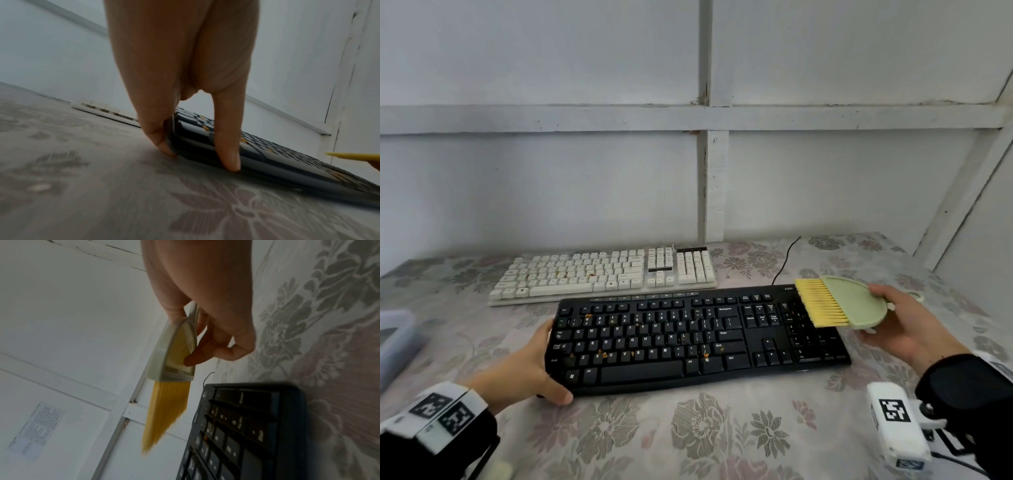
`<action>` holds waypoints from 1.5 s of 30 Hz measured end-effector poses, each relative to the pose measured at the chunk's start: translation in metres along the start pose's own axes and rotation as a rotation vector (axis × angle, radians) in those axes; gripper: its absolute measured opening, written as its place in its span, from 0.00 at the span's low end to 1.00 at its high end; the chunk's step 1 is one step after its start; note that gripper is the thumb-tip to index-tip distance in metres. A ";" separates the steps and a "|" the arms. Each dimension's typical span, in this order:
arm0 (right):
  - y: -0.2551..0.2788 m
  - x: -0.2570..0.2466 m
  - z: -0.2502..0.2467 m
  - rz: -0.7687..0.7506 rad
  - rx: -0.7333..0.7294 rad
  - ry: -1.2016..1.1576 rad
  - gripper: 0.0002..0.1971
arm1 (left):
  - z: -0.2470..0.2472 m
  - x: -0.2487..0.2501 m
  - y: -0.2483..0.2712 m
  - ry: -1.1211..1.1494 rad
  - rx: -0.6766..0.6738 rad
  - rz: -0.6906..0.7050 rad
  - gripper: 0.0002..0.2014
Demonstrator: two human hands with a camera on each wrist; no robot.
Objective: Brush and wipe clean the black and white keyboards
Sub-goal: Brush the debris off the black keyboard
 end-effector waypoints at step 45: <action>0.050 -0.075 0.015 -0.608 -0.285 0.773 0.15 | -0.005 0.000 -0.007 -0.265 0.069 0.180 0.63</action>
Point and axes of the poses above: each hand's wrist, its own y-axis away from the middle knuckle, its own z-axis out of the palm, x = y × z, the point moved 6 cm from there along -y, towards the middle knuckle, and after that the axes turned 5 degrees about -y, right-handed, at the moved point
